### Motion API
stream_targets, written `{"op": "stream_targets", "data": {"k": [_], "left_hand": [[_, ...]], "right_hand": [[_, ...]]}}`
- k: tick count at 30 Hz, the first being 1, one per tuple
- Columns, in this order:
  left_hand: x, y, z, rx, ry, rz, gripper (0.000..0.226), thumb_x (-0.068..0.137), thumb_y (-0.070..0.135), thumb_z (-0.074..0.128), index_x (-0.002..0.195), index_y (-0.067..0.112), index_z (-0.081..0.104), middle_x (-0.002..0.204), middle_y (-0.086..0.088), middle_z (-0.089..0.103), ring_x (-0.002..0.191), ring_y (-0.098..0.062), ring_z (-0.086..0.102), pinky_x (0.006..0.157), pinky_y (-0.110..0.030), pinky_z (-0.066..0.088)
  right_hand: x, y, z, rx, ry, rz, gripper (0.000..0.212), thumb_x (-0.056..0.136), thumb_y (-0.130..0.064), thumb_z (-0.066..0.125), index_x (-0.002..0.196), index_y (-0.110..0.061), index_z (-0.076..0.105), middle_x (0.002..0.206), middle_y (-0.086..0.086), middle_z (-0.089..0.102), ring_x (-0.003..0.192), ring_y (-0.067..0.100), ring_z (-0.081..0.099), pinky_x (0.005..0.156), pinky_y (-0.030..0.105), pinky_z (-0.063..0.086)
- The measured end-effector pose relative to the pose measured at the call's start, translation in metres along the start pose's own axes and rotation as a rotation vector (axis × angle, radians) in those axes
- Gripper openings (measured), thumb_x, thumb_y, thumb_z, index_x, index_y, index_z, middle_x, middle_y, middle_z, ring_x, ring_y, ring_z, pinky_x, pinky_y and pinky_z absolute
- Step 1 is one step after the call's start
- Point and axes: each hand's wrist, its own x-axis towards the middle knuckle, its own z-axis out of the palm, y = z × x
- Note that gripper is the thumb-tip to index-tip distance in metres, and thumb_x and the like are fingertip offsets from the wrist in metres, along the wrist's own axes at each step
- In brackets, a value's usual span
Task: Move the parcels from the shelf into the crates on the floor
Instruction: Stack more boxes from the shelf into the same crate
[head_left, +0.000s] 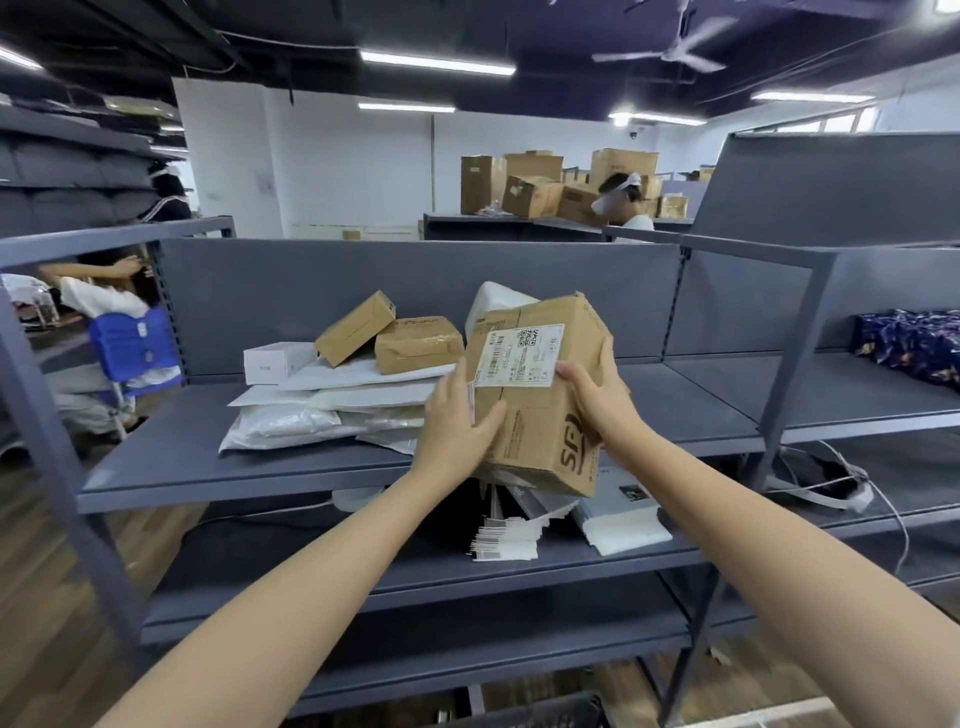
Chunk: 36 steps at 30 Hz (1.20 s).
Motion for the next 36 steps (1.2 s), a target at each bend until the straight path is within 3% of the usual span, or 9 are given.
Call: {"op": "stream_targets", "data": {"k": [2,7,12,16,20,23,29,33,36], "left_hand": [[0.003,-0.006,-0.007,-0.05,-0.014,-0.167,0.076,0.091,0.041,0.056,0.15,0.015,0.016,0.152,-0.007,0.026,0.14,-0.024,0.023,0.112,-0.038,0.023],[0.008,-0.017,-0.021,-0.519,-0.15,-0.279,0.039,0.093,0.033,0.056,0.129,0.033,0.041,0.115,0.012,0.06,0.114,-0.015,0.058,0.082,-0.019,0.047],[0.013,-0.019,-0.021,-0.734,-0.146,-0.362,0.037,0.089,0.038,0.059,0.125,0.039,0.048,0.113,0.0,0.069,0.102,-0.021,0.066,0.095,-0.044,0.05],[0.009,-0.019,-0.019,-0.779,-0.17,-0.379,0.043,0.09,0.037,0.057,0.131,0.04,0.043,0.11,-0.001,0.07,0.098,-0.02,0.067,0.086,-0.039,0.053],[0.011,-0.019,-0.023,-0.736,-0.198,-0.373,0.051,0.088,0.037,0.06,0.135,0.038,0.043,0.112,-0.002,0.069,0.1,-0.022,0.067,0.091,-0.043,0.052],[0.015,-0.013,-0.035,-0.659,-0.27,-0.32,0.051,0.086,0.03,0.064,0.133,0.04,0.045,0.108,0.001,0.071,0.091,-0.018,0.07,0.077,-0.034,0.055],[0.022,0.001,-0.055,-0.394,-0.59,-0.144,0.062,0.077,0.018,0.075,0.123,0.05,0.051,0.114,0.011,0.068,0.105,-0.009,0.065,0.089,-0.027,0.049],[0.029,0.009,-0.061,-0.343,-0.626,-0.126,0.062,0.068,0.028,0.08,0.119,0.052,0.053,0.111,0.008,0.07,0.101,-0.012,0.067,0.087,-0.03,0.051],[0.027,0.005,-0.064,-0.298,-0.612,-0.126,0.061,0.068,0.038,0.08,0.123,0.047,0.056,0.112,0.005,0.07,0.1,-0.015,0.068,0.09,-0.036,0.051]], "right_hand": [[-0.003,0.003,-0.003,0.004,-0.069,-0.055,0.082,0.085,-0.047,0.051,0.148,-0.039,-0.001,0.129,0.003,0.053,0.094,0.01,0.058,0.07,0.032,0.051],[-0.001,0.012,-0.006,0.009,-0.223,-0.092,0.073,0.075,-0.049,0.044,0.14,-0.058,0.012,0.131,-0.005,0.055,0.109,0.019,0.059,0.086,0.04,0.051],[-0.002,0.021,-0.008,0.087,-0.287,-0.02,0.046,0.099,-0.03,0.031,0.145,-0.023,0.03,0.106,-0.004,0.061,0.086,0.01,0.061,0.054,0.013,0.049],[0.0,0.03,-0.009,0.047,-0.328,0.02,0.049,0.101,-0.035,0.024,0.148,-0.022,0.025,0.126,0.004,0.057,0.087,0.009,0.062,0.053,0.014,0.05],[-0.006,0.029,-0.013,0.017,-0.349,-0.013,0.045,0.102,-0.031,0.024,0.147,-0.026,0.023,0.127,-0.005,0.054,0.09,0.001,0.062,0.058,0.01,0.049],[-0.008,0.022,-0.024,-0.016,-0.323,-0.162,0.062,0.099,-0.023,0.042,0.149,-0.037,0.008,0.133,-0.029,0.043,0.115,-0.006,0.049,0.084,0.009,0.044],[-0.008,0.001,-0.041,-0.171,-0.471,-0.223,0.064,0.089,-0.024,0.061,0.139,-0.048,0.029,0.132,-0.02,0.041,0.128,0.001,0.04,0.091,0.01,0.039],[-0.017,0.0,-0.031,-0.154,-0.642,-0.178,0.063,0.085,-0.034,0.066,0.131,-0.06,0.032,0.133,-0.015,0.055,0.117,0.004,0.056,0.096,0.025,0.047],[-0.018,0.004,-0.025,-0.086,-0.597,-0.185,0.065,0.078,-0.042,0.067,0.133,-0.059,0.036,0.129,-0.009,0.059,0.114,0.012,0.06,0.096,0.034,0.049]]}}
